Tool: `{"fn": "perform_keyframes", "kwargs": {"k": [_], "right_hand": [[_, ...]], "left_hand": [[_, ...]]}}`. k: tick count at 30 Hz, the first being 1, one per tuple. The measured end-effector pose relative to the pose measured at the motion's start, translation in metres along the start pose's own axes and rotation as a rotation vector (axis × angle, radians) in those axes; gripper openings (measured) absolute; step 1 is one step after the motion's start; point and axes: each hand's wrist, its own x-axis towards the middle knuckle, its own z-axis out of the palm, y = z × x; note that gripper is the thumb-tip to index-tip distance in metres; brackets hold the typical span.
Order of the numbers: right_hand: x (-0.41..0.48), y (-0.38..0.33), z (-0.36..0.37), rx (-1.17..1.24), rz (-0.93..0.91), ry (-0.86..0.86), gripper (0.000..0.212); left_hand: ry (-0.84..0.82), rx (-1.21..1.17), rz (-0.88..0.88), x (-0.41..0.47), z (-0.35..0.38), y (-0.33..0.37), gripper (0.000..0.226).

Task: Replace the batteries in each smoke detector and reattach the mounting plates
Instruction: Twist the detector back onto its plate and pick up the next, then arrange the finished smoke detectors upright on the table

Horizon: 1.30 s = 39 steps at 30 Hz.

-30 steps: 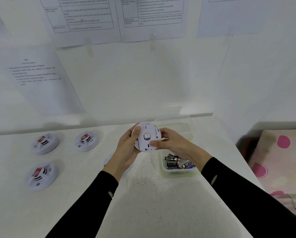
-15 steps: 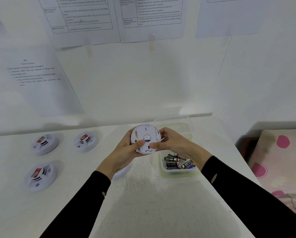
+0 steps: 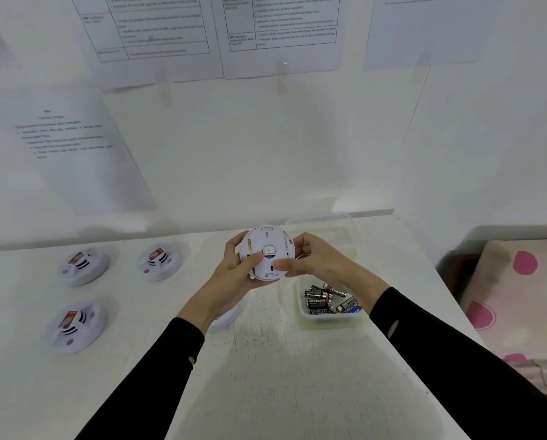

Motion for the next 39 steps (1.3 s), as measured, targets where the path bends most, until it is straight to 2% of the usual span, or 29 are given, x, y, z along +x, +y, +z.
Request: {"fn": "perform_keyframes", "kwargs": {"k": [2, 4, 6, 8, 10, 12, 14, 18, 19, 21, 25, 30, 32, 34, 39], "right_hand": [[0.000, 0.002, 0.001, -0.117, -0.097, 0.075, 0.050], [0.000, 0.005, 0.003, -0.252, -0.257, 0.183, 0.046], [0.004, 0.010, 0.007, -0.345, -0.468, 0.243, 0.039], [0.011, 0.017, 0.013, -0.550, -0.708, 0.283, 0.033], [0.017, 0.023, 0.018, -0.770, -0.881, 0.301, 0.033], [0.023, 0.028, 0.023, -0.842, -0.913, 0.250, 0.036], [0.025, 0.029, 0.029, -0.702, -0.788, 0.147, 0.040], [0.023, 0.008, 0.040, 0.166, -0.121, -0.052, 0.038], [0.026, 0.003, 0.043, 0.316, -0.003, -0.079, 0.035], [0.033, -0.003, 0.051, 0.462, 0.112, -0.120, 0.034], [0.054, 0.002, 0.071, 0.389, 0.106, 0.000, 0.041], [0.086, 0.011, 0.085, 0.410, 0.176, 0.160, 0.032], [0.097, 0.013, 0.089, 0.356, 0.206, 0.182, 0.023], [0.105, 0.013, 0.093, 0.308, 0.236, 0.200, 0.027], [0.122, 0.023, 0.096, 0.163, 0.266, 0.271, 0.030]], "left_hand": [[0.023, 0.011, -0.040, 0.001, -0.002, 0.006, 0.038], [0.018, -0.049, -0.129, 0.002, -0.008, 0.016, 0.042], [0.037, -0.060, -0.240, 0.002, -0.015, 0.025, 0.051], [0.077, -0.028, -0.337, 0.002, -0.018, 0.029, 0.058], [0.113, -0.039, -0.329, 0.004, -0.021, 0.028, 0.052], [0.165, -0.008, -0.302, 0.005, -0.029, 0.026, 0.046], [0.184, 0.013, -0.293, 0.003, -0.039, 0.026, 0.046], [0.210, -0.014, -0.222, -0.003, -0.056, 0.030, 0.039], [0.217, -0.027, -0.200, -0.003, -0.060, 0.031, 0.036], [0.223, -0.057, -0.175, -0.002, -0.065, 0.032, 0.032], [0.225, -0.041, -0.234, 0.008, -0.082, 0.033, 0.028], [0.237, 0.111, -0.312, 0.029, -0.106, 0.034, 0.030], [0.274, 0.178, -0.306, 0.037, -0.112, 0.030, 0.033], [0.333, 0.208, -0.303, 0.045, -0.117, 0.025, 0.033], [0.335, 0.291, -0.344, 0.055, -0.125, 0.013, 0.032]]}}
